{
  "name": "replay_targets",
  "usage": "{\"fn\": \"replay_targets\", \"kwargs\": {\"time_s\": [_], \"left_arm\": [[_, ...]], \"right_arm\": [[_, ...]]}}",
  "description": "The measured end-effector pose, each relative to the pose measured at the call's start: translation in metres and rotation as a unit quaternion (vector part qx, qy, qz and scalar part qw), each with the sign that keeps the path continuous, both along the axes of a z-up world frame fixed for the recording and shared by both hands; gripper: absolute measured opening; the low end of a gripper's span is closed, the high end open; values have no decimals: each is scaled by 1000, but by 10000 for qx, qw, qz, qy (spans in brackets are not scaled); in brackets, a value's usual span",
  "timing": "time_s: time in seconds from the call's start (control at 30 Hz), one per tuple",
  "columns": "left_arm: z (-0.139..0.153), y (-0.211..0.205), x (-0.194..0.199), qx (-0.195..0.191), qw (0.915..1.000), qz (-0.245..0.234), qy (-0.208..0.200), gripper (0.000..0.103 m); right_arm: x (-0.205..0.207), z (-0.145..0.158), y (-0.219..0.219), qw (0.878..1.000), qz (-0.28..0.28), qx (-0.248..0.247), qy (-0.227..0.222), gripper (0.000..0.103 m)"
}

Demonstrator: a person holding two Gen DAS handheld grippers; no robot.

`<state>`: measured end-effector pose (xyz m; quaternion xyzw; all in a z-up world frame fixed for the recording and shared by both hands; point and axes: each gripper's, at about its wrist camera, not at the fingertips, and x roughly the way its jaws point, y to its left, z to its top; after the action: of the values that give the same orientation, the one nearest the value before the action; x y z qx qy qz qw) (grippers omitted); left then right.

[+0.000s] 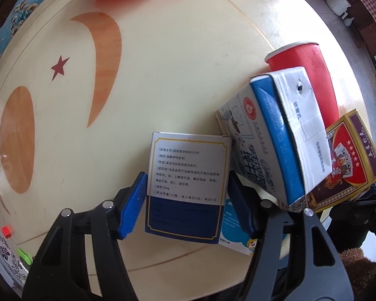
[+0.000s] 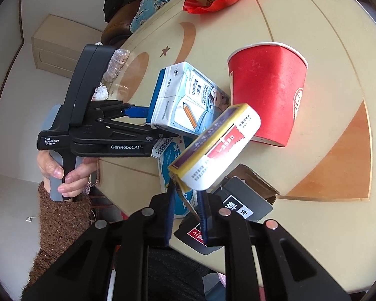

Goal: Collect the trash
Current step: 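Reach the right tool to the yellow-and-white box on the pile, then grasp the yellow-and-white box with the right tool and lift it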

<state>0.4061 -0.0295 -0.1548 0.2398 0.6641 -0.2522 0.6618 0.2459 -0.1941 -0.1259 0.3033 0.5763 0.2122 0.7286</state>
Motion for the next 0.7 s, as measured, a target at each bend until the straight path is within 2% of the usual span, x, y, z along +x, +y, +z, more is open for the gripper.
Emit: {"fn": "replay_targets", "kwargs": {"time_s": [0.23, 0.47, 0.53, 0.57, 0.6, 0.63, 0.7], "left_arm": [[4, 5, -12, 28, 10000, 20, 29, 63], [1, 11, -7, 60, 9999, 76, 64, 63], [2, 12, -6, 62, 9999, 73, 61, 63], [2, 12, -5, 64, 9999, 76, 62, 63], [2, 13, -5, 65, 9999, 80, 64, 63], [2, 13, -4, 64, 9999, 80, 65, 63], [2, 12, -4, 62, 9999, 87, 68, 63]], "right_arm": [[4, -6, -6, 9998, -167, 107, 68, 17], [3, 6, -9, 9991, -225, -284, -207, 19], [4, 8, -12, 9988, -322, -324, -178, 32], [4, 8, -14, 9983, -367, -411, -174, 52], [3, 9, -15, 9976, -446, -496, -200, 67], [5, 10, -17, 9970, -510, -541, -232, 71], [6, 11, -20, 9962, -586, -588, -263, 71]]}}
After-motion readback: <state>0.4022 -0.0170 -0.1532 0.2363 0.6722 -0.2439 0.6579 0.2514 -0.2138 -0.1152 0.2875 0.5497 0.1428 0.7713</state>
